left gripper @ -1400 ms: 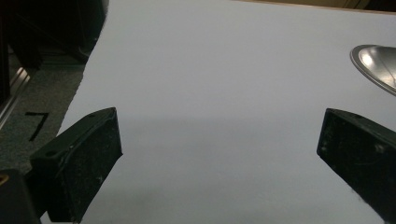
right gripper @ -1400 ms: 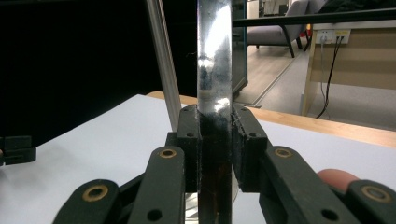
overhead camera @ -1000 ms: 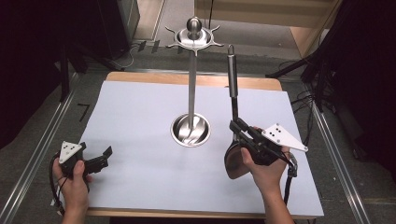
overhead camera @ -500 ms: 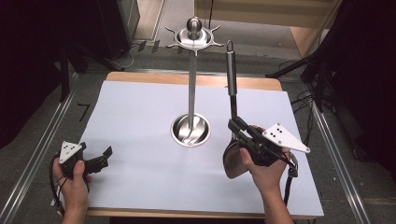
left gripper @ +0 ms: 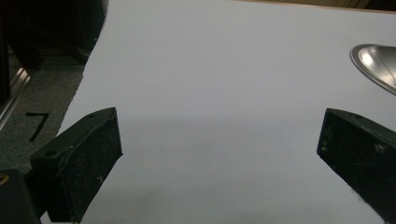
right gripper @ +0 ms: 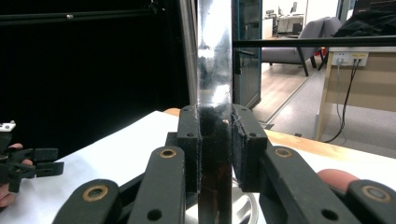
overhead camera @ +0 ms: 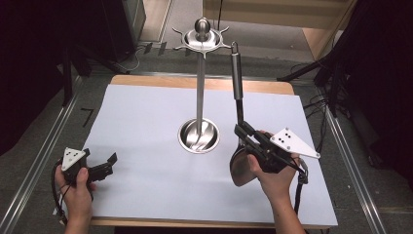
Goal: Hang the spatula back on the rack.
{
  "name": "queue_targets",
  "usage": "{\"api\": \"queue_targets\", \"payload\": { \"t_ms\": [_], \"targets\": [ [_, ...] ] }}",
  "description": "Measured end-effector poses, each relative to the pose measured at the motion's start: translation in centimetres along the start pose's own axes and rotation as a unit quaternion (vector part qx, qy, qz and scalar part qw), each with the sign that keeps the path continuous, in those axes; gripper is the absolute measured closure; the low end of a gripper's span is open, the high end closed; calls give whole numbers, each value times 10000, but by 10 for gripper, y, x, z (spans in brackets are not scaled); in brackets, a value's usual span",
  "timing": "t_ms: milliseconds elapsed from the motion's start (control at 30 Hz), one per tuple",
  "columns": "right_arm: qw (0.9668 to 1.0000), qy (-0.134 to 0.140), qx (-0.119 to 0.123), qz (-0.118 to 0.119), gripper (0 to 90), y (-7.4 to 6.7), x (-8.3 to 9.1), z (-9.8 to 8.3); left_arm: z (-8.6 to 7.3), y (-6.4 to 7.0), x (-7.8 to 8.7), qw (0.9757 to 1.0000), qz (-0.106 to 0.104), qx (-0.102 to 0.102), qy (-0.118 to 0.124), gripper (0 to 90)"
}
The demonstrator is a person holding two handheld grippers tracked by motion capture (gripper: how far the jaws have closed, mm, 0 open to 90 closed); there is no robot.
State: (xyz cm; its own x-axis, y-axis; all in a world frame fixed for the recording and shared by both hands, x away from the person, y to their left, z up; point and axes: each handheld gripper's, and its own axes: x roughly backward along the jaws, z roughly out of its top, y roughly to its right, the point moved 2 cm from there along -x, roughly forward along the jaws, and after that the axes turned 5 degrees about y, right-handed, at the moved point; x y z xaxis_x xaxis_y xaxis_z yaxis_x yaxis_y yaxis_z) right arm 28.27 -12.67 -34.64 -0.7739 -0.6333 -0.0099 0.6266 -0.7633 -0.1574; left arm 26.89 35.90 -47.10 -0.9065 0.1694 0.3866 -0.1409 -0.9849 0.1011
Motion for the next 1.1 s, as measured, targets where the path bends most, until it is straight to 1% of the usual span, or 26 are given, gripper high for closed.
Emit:
{"api": "queue_targets", "payload": {
  "t_ms": [33, 167, 333, 467, 667, 933, 1100],
  "targets": [
    [10000, -19, 10, 27, 764, -1, -1, -1, 0, 0, 0, 10000, 2, 0, 1, 6],
    [10000, -57, 16, 10, 764, -1, -2, -2, 0, 0, 0, 10000, -2, -3, -2, 5],
    [10000, -50, 43, 34, 764, 0, -4, -4, 0, 0, 0, 10000, -1, -2, -1, 5],
    [10000, -84, 51, 2, 764, 1, -5, -6, 0, 0, 0, 10000, 6, -8, -4, 5],
    [10000, -74, 44, -2, 764, 2, -4, -7, 0, 0, 0, 10000, 8, -5, -9, 5],
    [10000, -40, 42, 9, 763, 3, -9, -11, 0, 0, 0, 10000, 9, -18, -4, 5],
    [9999, -65, 112, -13, 762, 5, -14, -12, 0, 0, 0, 10000, 11, -10, 1, 5]
  ]
}}
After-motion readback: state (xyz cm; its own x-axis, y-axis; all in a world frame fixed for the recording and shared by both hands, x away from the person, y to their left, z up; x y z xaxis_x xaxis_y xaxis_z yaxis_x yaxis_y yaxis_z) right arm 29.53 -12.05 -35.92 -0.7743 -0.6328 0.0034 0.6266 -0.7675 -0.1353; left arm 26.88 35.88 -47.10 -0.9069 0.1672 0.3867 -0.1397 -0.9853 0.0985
